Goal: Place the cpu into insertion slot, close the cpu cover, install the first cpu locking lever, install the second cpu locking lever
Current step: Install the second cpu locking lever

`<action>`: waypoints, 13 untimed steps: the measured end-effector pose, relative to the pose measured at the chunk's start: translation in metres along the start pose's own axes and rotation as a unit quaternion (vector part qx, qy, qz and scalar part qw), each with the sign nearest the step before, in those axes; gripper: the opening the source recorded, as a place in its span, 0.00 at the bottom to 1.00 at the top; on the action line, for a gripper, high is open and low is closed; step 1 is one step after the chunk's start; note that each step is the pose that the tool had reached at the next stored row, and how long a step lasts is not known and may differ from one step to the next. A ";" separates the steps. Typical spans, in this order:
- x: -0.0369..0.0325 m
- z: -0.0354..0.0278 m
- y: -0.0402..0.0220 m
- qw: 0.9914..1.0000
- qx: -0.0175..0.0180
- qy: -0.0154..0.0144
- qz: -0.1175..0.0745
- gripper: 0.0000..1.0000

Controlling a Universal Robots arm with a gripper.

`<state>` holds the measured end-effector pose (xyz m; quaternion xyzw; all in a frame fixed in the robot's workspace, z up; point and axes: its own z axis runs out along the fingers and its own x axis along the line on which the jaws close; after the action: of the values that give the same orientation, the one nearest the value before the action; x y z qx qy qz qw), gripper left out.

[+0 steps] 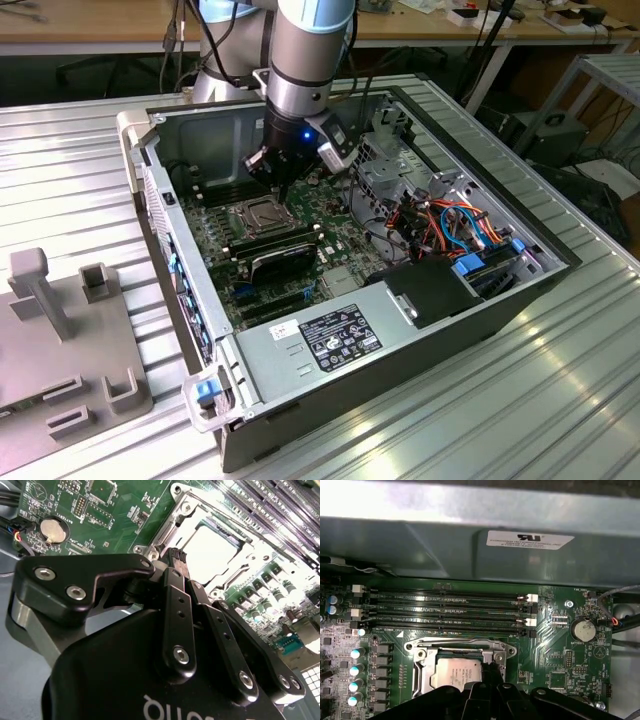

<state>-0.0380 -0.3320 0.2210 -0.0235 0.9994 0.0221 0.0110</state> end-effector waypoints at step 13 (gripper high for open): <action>0.0001 -0.0001 -0.0014 1.000 0.000 0.000 0.000 0.11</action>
<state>-0.0379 -0.3334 0.2211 -0.0236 0.9994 0.0220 0.0109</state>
